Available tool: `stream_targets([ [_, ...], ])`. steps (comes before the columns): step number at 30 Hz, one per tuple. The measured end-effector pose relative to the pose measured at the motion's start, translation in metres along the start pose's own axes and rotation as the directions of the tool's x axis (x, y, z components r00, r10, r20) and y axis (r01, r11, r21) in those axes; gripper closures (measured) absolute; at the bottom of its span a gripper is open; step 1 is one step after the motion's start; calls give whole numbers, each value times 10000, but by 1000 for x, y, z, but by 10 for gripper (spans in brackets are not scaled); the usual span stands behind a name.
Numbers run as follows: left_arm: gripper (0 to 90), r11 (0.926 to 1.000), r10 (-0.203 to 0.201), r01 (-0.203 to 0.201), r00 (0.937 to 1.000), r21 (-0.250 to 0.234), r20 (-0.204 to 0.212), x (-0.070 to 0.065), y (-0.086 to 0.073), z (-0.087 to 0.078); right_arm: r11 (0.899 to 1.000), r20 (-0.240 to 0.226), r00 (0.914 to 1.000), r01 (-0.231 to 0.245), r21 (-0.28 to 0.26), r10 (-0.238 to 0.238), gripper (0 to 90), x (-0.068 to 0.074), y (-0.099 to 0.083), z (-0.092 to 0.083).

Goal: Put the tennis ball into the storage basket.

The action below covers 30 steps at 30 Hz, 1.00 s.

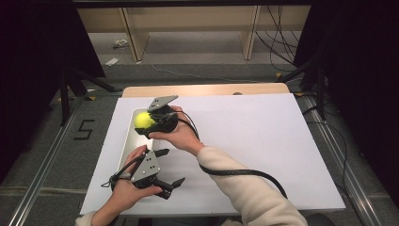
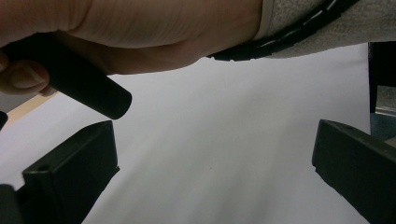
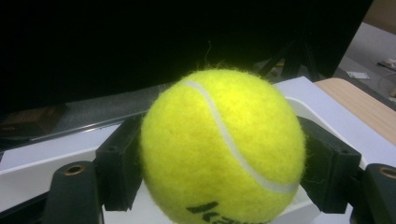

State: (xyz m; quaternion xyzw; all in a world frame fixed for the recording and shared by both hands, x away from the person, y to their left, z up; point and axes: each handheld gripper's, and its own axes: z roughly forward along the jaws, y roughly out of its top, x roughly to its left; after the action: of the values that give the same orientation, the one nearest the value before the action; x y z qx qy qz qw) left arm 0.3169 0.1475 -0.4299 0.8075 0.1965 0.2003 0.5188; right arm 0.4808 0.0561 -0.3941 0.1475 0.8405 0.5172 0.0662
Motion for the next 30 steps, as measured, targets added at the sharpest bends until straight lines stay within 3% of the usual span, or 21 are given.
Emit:
stream_targets([
  [30,0,10000,-26,26,10000,10,38,-1,0,0,9997,-192,9998,50,238,-45,263,1,3,10],
])
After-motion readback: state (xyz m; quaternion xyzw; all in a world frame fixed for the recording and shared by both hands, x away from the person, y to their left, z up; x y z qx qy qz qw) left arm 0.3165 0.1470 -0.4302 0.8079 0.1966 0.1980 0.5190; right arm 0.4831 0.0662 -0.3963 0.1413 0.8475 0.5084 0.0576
